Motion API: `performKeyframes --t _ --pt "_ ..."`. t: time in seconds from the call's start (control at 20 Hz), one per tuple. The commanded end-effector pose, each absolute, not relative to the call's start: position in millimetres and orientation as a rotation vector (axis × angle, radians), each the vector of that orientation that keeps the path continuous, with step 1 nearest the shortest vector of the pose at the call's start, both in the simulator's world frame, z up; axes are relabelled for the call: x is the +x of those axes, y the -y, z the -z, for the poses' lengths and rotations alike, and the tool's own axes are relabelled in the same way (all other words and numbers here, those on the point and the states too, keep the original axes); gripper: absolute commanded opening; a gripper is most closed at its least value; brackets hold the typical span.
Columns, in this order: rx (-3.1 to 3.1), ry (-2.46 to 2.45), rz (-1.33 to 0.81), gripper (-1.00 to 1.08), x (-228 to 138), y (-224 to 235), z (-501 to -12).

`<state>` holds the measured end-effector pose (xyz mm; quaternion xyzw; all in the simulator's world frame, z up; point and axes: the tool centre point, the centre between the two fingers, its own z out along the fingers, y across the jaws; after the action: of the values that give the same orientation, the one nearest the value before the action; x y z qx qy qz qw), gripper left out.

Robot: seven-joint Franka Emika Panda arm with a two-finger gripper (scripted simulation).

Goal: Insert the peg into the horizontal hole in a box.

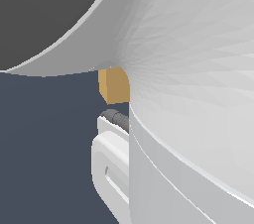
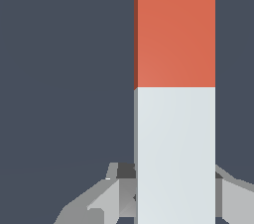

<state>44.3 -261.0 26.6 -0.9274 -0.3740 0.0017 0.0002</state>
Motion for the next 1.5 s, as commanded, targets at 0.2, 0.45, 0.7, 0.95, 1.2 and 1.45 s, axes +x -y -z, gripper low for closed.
performKeyframes --t 0.2,0.45,0.7,0.95,1.2,1.45 --pt "-2.768 1.49 -0.002 -1.0 92 205 -40" --pt "-2.636 1.714 -0.002 -1.0 119 156 -49" --pt "-2.498 1.909 -0.001 -1.0 136 109 -57" --pt "-2.354 2.083 -0.001 -1.0 145 61 -64" --pt "-2.202 2.243 -0.001 -1.0 147 14 -72" --pt "-2.04 2.391 0.0 -1.0 142 -32 -79"
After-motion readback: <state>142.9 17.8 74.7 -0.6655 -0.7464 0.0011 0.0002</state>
